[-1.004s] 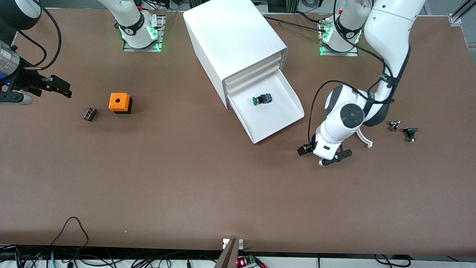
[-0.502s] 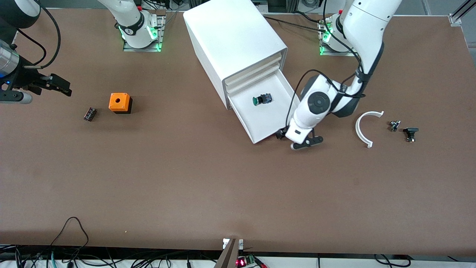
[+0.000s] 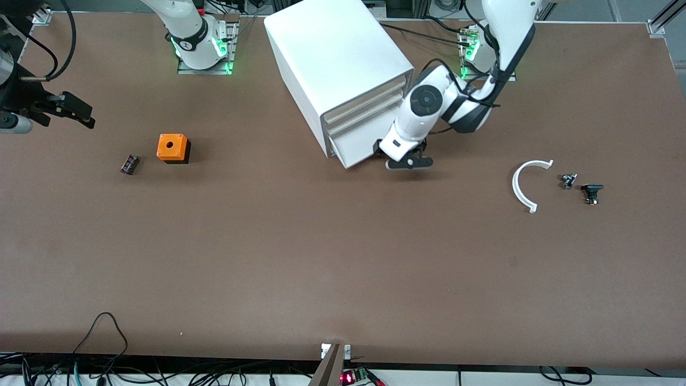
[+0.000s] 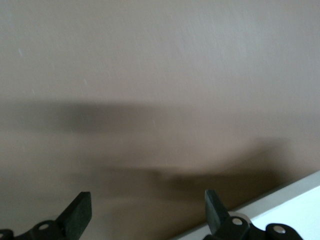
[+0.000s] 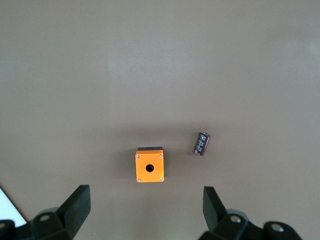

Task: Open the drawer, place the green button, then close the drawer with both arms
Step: 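Push the drawer shut into the cabinet with the left gripper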

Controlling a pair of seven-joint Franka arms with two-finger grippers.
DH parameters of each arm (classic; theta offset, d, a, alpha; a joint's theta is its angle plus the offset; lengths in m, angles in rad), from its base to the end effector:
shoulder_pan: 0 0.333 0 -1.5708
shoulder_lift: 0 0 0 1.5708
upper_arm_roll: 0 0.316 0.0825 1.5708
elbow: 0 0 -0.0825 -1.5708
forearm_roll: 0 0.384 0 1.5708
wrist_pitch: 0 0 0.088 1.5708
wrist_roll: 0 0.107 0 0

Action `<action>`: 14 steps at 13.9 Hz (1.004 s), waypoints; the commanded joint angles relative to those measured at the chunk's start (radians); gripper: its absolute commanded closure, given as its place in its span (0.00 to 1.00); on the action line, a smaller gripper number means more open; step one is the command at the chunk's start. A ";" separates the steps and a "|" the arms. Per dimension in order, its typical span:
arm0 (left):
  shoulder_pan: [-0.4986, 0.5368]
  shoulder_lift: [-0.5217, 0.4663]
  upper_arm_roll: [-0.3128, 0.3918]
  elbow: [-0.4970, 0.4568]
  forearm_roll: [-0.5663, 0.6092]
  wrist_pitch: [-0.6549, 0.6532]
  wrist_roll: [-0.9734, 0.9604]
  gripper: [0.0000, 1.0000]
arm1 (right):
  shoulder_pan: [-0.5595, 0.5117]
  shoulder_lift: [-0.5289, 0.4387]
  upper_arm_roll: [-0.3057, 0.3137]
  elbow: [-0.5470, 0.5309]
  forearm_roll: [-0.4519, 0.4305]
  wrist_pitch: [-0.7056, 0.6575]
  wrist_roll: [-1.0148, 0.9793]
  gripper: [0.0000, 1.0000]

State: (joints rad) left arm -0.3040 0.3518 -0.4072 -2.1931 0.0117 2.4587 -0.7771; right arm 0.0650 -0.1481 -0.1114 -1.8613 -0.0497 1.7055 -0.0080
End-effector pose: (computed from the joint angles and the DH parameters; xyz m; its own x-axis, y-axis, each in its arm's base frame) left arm 0.4171 -0.3615 0.2314 0.9887 0.0708 -0.1321 0.0783 -0.9956 0.0520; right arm 0.5133 -0.0319 0.5767 0.9995 -0.0304 -0.0089 -0.0301 -0.9990 0.0327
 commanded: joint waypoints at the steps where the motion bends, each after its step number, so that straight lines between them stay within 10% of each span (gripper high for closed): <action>1: 0.005 -0.050 -0.038 -0.036 0.011 -0.044 -0.004 0.00 | -0.010 -0.080 0.006 -0.111 0.007 0.061 0.002 0.00; 9: 0.124 -0.098 -0.102 -0.005 0.022 -0.032 -0.001 0.00 | -0.007 0.038 0.007 0.042 0.007 0.002 -0.010 0.00; 14: 0.281 -0.207 0.046 0.111 0.028 -0.058 0.164 0.00 | -0.007 0.036 0.007 0.042 0.010 -0.001 -0.007 0.00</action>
State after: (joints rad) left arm -0.0374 0.2086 -0.4191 -2.0982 0.0146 2.4392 -0.7114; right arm 0.0656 -0.1166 -0.1095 -1.8429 -0.0497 1.7295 -0.0083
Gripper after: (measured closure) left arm 0.000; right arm 0.000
